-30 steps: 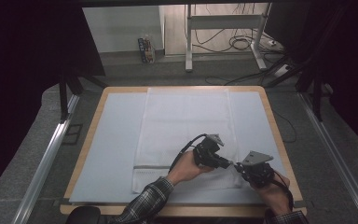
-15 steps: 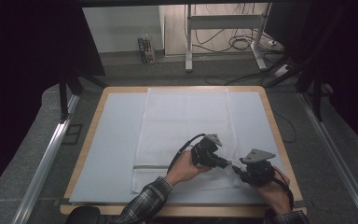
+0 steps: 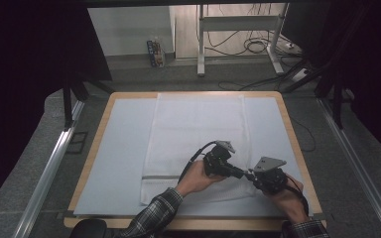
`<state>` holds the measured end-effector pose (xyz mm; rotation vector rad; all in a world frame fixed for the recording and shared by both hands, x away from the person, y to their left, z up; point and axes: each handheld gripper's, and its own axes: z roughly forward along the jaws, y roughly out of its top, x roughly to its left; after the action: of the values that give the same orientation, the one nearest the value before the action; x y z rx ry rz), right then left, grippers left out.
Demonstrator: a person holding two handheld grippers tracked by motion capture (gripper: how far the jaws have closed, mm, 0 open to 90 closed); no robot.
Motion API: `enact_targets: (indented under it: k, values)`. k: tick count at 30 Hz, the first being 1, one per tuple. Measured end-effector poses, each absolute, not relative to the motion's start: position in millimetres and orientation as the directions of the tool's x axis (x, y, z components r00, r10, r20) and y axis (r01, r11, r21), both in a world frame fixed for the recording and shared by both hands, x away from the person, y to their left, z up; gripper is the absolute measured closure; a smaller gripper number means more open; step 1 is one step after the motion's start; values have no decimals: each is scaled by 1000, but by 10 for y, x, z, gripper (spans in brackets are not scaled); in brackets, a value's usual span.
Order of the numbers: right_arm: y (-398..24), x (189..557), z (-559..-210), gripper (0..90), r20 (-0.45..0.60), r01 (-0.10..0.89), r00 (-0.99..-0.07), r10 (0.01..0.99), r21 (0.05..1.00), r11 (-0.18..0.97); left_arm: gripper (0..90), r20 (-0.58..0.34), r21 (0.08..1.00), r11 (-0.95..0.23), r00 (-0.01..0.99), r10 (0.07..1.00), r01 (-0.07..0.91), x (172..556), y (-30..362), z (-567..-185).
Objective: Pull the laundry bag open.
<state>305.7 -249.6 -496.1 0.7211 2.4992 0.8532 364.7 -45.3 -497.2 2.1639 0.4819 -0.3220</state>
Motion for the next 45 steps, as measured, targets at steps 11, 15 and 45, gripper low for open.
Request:
enact_targets:
  k: [11, 15, 45]
  values:
    - [-2456, 3037, -4956, 844, -197, 384, -766, 612, 622, 682, 875, -291, 701, -593, 918, 269, 396, 3577, -407, -4946]
    - [-2506, 3053, -4958, 845, -171, 405, -758, 630, 633, 659, 875, -296, 695, -591, 912, 284, 409, 3593, -299, -4948]
    - [-2518, 3050, -4993, 844, -138, 434, -752, 645, 632, 642, 874, -287, 692, -573, 895, 341, 440, 3534, 7, -5003]
